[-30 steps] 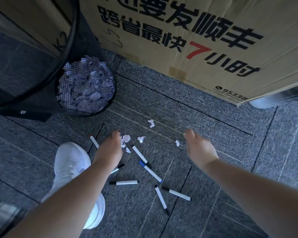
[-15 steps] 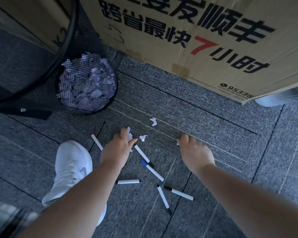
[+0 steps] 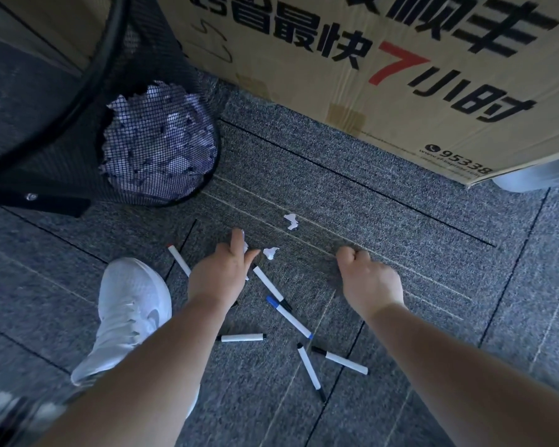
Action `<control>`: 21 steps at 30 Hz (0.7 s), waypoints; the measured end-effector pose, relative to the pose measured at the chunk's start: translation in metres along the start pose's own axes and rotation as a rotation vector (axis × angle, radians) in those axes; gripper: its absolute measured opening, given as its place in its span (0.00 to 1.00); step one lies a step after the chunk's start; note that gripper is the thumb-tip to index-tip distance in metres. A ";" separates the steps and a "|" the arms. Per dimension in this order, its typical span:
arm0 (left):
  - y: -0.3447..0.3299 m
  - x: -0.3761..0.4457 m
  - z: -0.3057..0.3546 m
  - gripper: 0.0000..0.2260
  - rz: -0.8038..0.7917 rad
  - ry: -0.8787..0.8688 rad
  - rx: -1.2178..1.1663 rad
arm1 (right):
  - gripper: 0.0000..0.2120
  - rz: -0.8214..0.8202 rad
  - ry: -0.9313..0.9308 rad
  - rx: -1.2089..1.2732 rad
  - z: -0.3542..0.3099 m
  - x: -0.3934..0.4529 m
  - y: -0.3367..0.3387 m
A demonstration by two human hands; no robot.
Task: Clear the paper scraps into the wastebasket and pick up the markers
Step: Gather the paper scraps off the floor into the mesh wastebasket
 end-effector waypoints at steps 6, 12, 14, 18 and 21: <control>-0.003 0.001 0.004 0.20 -0.035 -0.038 0.016 | 0.09 0.055 0.055 0.188 -0.002 0.000 0.010; -0.005 -0.001 -0.004 0.19 -0.179 0.006 -0.070 | 0.12 0.214 0.091 0.509 -0.048 0.036 0.070; -0.002 -0.005 -0.006 0.16 -0.189 0.029 -0.120 | 0.11 0.185 0.076 0.485 -0.053 0.054 0.079; 0.006 -0.008 -0.013 0.08 -0.145 0.087 -0.198 | 0.11 0.094 0.049 0.292 -0.053 0.070 0.070; 0.008 -0.011 -0.011 0.11 -0.097 0.042 -0.262 | 0.12 0.149 0.113 0.088 -0.060 0.062 0.069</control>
Point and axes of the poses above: each hand's wrist, its own x-axis towards the middle knuckle, its own y-axis out of the back of the hand, z = x × y, the point moved 10 cm from there along x, towards the middle knuckle, and after that the axes turned 12 degrees about -x, right-handed, at the moved point
